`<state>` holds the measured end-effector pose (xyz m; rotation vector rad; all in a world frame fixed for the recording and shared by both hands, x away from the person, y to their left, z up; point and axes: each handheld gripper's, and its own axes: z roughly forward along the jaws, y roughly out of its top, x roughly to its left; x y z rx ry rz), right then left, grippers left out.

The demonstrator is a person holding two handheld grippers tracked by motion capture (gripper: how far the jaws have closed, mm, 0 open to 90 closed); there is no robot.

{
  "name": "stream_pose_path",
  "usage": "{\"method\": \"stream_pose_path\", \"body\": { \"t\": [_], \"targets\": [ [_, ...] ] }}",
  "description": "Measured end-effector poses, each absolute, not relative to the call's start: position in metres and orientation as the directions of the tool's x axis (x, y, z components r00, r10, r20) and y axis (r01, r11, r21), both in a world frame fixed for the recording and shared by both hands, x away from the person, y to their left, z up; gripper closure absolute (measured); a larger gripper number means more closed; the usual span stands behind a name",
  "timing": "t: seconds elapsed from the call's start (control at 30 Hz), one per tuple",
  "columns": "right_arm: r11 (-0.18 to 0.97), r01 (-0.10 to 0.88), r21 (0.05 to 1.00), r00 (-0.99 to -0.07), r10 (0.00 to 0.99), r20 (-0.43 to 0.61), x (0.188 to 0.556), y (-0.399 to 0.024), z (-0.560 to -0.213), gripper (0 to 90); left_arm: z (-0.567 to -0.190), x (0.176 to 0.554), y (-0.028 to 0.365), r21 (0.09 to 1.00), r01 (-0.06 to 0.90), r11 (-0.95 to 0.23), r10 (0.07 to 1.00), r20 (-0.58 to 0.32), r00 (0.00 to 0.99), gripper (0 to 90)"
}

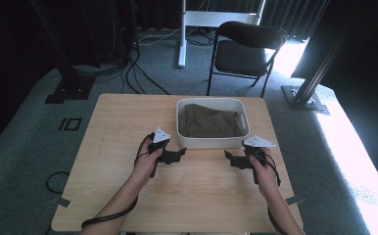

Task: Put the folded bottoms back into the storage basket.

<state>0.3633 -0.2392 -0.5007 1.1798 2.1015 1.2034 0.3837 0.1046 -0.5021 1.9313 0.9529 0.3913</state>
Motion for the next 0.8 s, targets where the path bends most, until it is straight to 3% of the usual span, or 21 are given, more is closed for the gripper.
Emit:
{"method": "stream_pose_path", "body": {
  "t": [0.8],
  "targets": [
    [0.257, 0.52, 0.815, -0.487, 0.873, 0.035, 0.333, -0.262, -0.542, 12.3, -0.529, 0.353, 0.141, 0.791, 0.52, -0.323, 0.801, -0.064, 0.595, 17.4]
  ]
}}
